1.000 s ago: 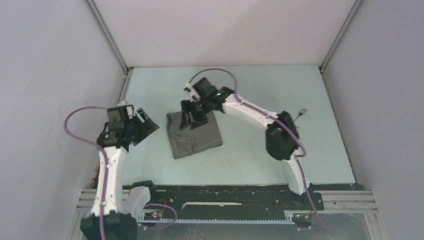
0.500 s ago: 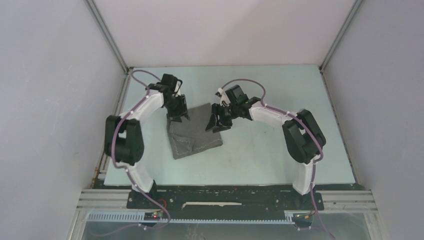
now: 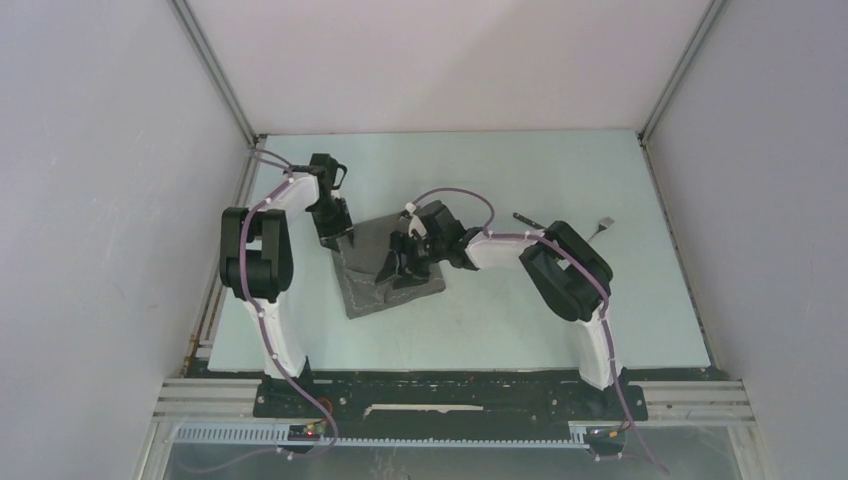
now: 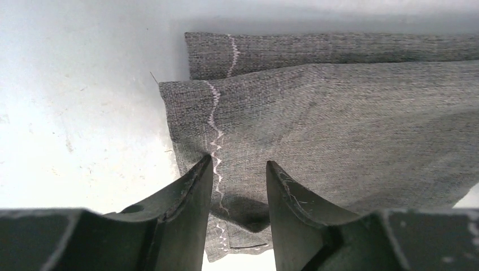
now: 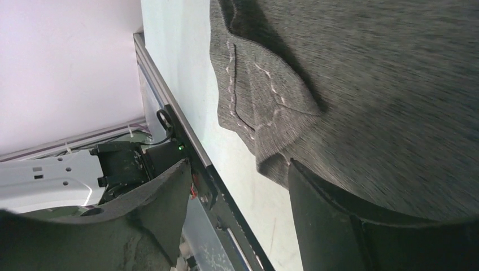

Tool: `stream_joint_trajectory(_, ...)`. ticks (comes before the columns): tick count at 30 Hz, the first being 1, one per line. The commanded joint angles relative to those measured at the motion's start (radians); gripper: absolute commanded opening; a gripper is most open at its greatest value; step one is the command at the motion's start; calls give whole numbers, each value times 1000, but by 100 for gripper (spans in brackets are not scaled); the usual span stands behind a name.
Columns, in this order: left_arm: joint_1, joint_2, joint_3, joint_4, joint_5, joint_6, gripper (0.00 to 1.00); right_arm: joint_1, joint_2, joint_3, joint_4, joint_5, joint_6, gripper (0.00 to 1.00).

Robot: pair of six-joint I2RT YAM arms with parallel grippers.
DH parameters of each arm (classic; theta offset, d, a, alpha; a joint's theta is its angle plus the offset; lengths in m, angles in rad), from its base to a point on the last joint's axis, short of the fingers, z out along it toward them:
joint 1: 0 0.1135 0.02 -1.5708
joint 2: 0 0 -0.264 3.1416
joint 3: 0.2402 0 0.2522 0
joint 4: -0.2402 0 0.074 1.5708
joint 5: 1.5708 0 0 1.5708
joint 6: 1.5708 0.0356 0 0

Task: Fold the napkin into a case and place the utensils inside
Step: Smooth out the square-folded napkin at the center of the board.

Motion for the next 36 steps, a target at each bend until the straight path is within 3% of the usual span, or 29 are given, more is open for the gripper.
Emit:
stream_joint_trajectory(1,1,-27,-30,26,-14,38,46,28,57,21,188,9,131,72)
stream_joint_trajectory(4,3,-16,-23,27,-10,41,47,30,94,20,225,-10,171,73)
stream_joint_trajectory(10,4,-29,-37,38,-10,45,47,57,80,19,138,40,126,76)
stream_joint_trajectory(16,3,-56,-44,49,-4,30,48,75,115,70,211,10,134,76)
stream_joint_trajectory(22,-6,-294,-12,54,-263,24,52,179,102,202,110,21,-8,74)
stream_joint_trajectory(26,1,-360,34,68,-299,5,59,256,164,341,-6,-38,-69,72)
stream_joint_trajectory(29,4,-295,91,64,-194,9,69,234,89,272,28,-64,-44,71)
stream_joint_trajectory(31,4,-203,156,35,-77,30,72,189,-22,121,55,-29,-42,75)
stream_joint_trajectory(33,0,-104,226,6,37,51,73,148,-103,85,-99,9,-103,76)
stream_joint_trajectory(36,-14,38,336,-39,50,88,74,125,-222,3,-251,115,-160,77)
